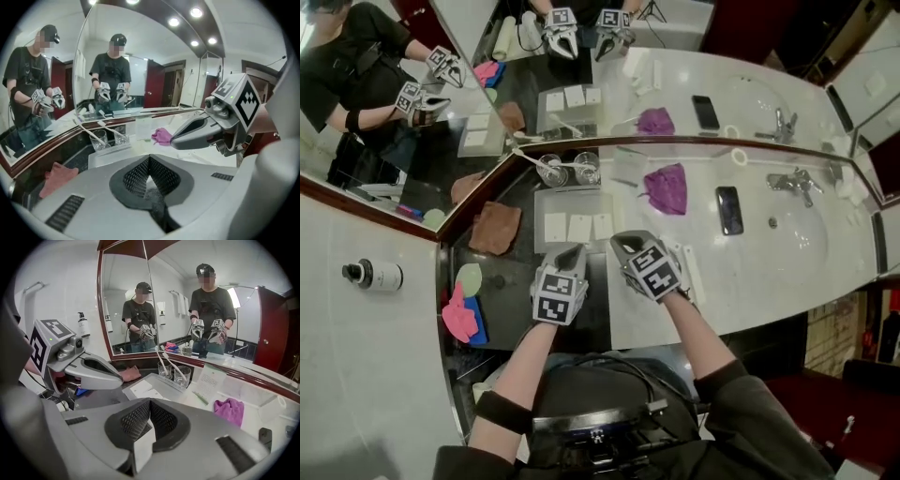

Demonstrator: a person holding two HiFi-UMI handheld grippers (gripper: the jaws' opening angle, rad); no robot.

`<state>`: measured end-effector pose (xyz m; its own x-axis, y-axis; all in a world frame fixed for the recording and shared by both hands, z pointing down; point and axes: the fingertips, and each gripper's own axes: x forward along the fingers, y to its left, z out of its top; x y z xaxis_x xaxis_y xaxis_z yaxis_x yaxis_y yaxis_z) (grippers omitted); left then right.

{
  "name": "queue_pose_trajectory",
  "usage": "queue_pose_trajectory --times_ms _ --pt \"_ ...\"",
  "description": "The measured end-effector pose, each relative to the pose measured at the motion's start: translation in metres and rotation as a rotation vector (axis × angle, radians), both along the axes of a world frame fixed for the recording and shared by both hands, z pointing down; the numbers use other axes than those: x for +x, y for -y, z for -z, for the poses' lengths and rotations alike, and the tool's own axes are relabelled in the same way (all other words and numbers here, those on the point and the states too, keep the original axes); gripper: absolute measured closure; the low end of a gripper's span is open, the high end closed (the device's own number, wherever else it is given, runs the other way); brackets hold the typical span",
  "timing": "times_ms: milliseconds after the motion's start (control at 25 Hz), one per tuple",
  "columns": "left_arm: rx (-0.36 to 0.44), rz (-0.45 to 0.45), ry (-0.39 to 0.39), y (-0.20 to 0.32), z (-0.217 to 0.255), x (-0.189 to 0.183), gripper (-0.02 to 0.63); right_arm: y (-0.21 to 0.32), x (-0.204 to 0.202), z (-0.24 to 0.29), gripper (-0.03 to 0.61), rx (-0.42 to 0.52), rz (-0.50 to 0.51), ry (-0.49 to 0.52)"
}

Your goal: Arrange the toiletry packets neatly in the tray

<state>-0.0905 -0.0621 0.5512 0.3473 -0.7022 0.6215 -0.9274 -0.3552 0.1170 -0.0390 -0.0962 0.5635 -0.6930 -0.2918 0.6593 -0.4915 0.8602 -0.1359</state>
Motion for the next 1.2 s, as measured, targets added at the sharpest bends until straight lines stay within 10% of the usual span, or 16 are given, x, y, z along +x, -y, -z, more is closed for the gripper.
queue_pose_trajectory --times_ms 1200 --pt "0.024 -0.088 -0.114 -0.117 0.009 0.028 0.614 -0.125 0.086 -0.012 0.558 -0.028 -0.171 -0.008"
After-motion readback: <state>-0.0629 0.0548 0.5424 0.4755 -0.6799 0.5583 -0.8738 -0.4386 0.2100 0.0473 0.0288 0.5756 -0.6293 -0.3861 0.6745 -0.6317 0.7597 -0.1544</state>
